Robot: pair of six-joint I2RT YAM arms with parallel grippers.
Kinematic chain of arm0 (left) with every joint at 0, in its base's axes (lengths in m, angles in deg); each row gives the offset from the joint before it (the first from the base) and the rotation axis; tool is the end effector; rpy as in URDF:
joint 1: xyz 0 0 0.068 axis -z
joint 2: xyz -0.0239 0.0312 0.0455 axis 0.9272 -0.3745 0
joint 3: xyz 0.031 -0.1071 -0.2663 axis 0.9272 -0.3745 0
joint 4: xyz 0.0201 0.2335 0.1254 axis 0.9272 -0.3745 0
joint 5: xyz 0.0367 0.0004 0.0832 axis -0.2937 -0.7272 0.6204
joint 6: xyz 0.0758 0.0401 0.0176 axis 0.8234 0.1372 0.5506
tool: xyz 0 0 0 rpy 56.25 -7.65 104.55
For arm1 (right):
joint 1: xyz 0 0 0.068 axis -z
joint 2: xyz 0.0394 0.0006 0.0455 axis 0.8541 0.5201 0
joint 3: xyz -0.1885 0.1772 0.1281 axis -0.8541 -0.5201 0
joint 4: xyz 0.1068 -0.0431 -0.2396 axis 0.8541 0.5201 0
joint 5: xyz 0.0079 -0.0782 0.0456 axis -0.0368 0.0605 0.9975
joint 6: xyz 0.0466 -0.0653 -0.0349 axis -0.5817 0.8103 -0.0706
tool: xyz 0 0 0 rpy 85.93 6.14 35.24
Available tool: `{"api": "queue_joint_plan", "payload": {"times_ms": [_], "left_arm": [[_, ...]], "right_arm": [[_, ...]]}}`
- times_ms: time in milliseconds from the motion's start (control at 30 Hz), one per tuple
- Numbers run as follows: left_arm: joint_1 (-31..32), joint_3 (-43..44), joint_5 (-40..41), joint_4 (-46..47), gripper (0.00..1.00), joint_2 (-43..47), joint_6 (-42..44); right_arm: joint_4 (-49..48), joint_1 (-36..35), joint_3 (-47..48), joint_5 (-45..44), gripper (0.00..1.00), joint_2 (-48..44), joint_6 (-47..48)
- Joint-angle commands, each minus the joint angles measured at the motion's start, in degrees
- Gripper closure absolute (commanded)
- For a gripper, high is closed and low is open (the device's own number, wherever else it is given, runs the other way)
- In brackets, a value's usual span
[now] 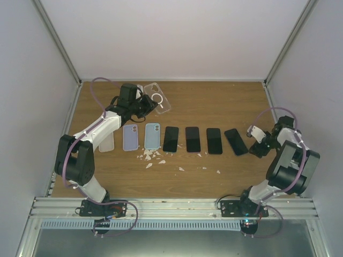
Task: Take the phone out of the phone case
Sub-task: Adjust the phone at the center of the board.
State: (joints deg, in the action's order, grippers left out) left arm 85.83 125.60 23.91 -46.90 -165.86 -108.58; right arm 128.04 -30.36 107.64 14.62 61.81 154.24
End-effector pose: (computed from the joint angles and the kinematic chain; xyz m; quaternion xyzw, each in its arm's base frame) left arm 0.3826 -0.1530 0.2592 -0.1705 0.8609 -0.3919 0.2760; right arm 0.2598 -0.1113 0.1489 -0.3658 0.9105 0.0299 0.1904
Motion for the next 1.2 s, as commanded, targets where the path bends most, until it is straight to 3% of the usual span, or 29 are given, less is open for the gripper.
{"api": "queue_joint_plan", "payload": {"times_ms": [0,233,700,1167], "left_arm": [[-0.60,2.13,-0.63,2.45,1.00,0.58,0.91],[-0.77,2.18,-0.70,2.53,1.00,0.58,1.04],[-1.02,2.44,-0.65,2.27,1.00,0.57,1.48],[-1.67,2.27,-0.65,1.84,1.00,1.96,4.22]], "right_arm": [[-1.26,0.11,-0.22,-0.86,0.26,2.34,5.52],[-3.06,-0.92,-0.77,-0.57,0.35,6.39,5.88],[-2.03,-5.63,-6.33,2.14,0.49,3.46,4.55],[1.12,-6.50,-8.26,3.68,0.49,-0.04,3.54]]}}
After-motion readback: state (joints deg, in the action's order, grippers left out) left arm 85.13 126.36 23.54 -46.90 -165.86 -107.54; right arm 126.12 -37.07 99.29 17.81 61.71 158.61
